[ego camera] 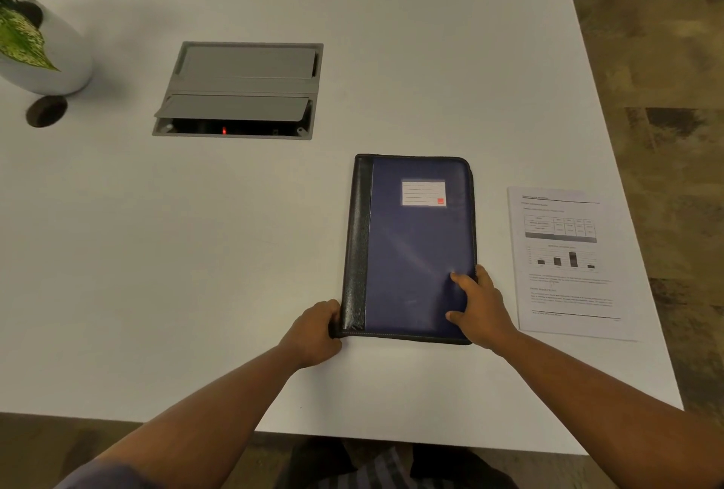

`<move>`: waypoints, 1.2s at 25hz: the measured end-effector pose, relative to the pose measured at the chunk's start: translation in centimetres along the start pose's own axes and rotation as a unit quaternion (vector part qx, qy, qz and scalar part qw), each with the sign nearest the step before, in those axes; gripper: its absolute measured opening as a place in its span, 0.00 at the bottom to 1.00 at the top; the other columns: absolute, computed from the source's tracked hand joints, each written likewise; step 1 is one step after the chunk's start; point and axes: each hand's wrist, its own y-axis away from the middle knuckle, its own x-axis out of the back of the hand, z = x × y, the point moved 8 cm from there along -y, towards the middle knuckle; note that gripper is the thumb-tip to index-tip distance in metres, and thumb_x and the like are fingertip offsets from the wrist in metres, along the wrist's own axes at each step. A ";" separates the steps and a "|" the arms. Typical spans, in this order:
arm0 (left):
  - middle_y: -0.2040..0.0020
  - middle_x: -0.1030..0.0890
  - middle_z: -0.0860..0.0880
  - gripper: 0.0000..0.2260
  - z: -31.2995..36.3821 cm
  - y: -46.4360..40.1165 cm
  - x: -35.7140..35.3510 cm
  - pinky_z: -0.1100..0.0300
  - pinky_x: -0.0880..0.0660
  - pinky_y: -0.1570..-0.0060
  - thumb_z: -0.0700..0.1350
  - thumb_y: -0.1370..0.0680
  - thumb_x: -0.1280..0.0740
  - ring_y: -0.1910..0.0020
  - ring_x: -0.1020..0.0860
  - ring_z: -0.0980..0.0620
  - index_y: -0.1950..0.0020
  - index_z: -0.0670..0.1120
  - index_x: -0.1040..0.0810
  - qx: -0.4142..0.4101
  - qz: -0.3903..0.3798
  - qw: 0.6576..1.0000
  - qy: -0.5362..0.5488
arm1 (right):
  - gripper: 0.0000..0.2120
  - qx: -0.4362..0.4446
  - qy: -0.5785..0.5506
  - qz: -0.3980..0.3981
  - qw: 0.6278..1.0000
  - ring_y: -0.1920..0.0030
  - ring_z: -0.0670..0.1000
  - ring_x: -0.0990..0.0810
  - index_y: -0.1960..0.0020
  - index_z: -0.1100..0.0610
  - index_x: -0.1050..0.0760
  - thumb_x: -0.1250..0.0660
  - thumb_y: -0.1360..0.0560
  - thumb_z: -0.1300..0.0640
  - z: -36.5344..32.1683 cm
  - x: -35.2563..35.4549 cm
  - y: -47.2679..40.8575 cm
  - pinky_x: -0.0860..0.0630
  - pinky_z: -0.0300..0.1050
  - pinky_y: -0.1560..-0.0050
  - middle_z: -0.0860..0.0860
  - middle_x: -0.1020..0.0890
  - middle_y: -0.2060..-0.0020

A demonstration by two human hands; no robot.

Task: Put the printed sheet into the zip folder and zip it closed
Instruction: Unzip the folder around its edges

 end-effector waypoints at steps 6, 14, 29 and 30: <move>0.53 0.21 0.53 0.06 0.3 0.0 0.8 0.58 0.26 0.55 0.43 0.31 0.32 0.52 0.22 0.48 0.55 0.51 0.21 0.009 -0.017 0.994 -0.108 | 0.38 -0.011 0.014 -0.004 1.000 0.26 0.60 0.36 0.24 0.50 0.38 0.23 0.29 0.56 0.2 -0.2 -0.1 0.27 0.55 0.33 0.52 0.42 0.22; 0.53 0.25 0.58 0.32 3.8 -3.3 5.0 0.57 0.29 0.56 0.68 0.41 0.22 0.53 0.25 0.53 0.45 0.51 0.23 -0.009 -0.134 0.956 -0.261 | 0.27 0.039 0.091 0.045 0.994 0.25 0.59 0.37 0.31 0.49 0.30 0.27 0.26 0.47 -4.4 3.5 -3.6 0.31 0.55 0.30 0.53 0.40 0.21; 0.29 0.29 0.46 0.24 12.4 -22.6 18.4 0.47 0.29 0.32 0.50 0.21 0.32 0.32 0.29 0.44 0.27 0.45 0.30 -0.067 0.118 0.990 -0.040 | 0.10 0.148 0.078 0.046 0.985 0.56 0.58 0.21 0.56 0.58 0.23 0.37 0.22 0.53 -19.3 8.9 -21.5 0.21 0.54 0.56 0.53 0.19 0.59; 0.28 0.29 0.45 0.23 12.4 -23.7 18.8 0.47 0.30 0.31 0.49 0.20 0.33 0.31 0.29 0.43 0.26 0.45 0.30 -0.063 0.110 0.991 -0.045 | 0.11 0.143 0.089 0.040 0.985 0.58 0.59 0.22 0.59 0.57 0.24 0.38 0.22 0.53 -19.7 8.8 -22.6 0.22 0.54 0.58 0.52 0.20 0.62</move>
